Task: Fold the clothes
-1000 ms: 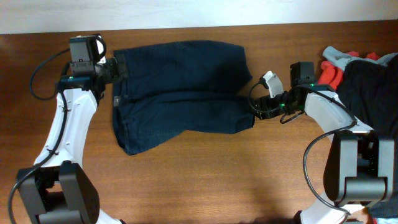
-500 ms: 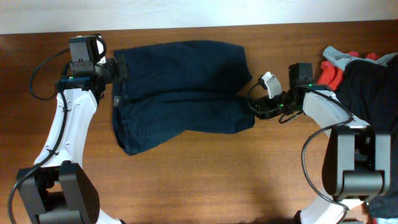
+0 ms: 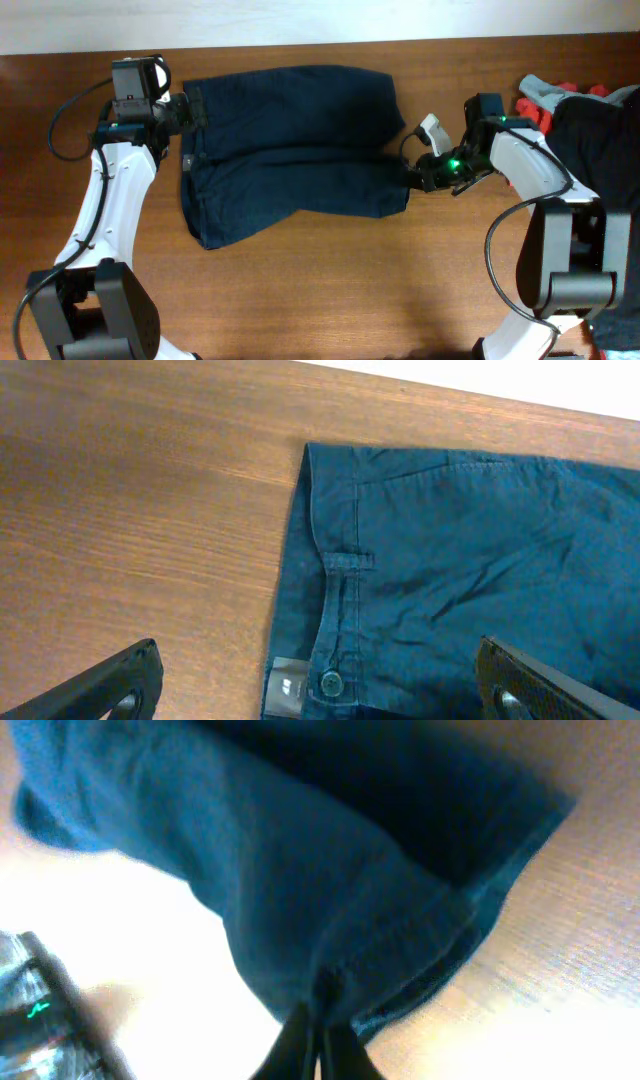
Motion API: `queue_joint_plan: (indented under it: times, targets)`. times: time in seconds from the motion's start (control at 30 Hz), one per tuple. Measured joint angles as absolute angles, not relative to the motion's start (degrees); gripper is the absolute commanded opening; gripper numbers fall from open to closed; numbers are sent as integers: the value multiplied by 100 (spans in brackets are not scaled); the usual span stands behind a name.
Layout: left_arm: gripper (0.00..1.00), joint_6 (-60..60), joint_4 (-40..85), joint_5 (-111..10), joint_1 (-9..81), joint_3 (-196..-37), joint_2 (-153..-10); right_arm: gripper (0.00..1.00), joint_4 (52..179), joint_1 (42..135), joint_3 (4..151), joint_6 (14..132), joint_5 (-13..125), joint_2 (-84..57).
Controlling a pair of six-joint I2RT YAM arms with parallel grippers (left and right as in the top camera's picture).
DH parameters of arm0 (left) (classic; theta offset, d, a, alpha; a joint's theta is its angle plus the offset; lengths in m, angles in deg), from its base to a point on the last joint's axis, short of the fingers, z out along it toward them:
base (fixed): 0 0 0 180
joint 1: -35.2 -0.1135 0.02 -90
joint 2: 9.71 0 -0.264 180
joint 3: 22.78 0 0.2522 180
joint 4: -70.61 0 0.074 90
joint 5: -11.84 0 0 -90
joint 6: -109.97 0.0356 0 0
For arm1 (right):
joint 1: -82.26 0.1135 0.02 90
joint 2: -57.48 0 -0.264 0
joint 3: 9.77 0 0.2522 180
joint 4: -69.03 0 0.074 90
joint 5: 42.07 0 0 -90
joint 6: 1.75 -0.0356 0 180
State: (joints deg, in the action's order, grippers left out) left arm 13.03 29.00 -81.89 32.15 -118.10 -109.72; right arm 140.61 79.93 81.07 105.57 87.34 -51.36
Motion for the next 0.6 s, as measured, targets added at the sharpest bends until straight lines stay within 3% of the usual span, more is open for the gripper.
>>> queue_joint_plan:
  times: [0.27,0.6]
  targets:
    - [99,1303,2882,-8189,3215,-11810,-10972,4,15878,7993,8426,10452,8837,-5106]
    - [99,1303,2880,-8186,3215,-11810,-10972,4,15733,8345,7574,10448,8815,-5088]
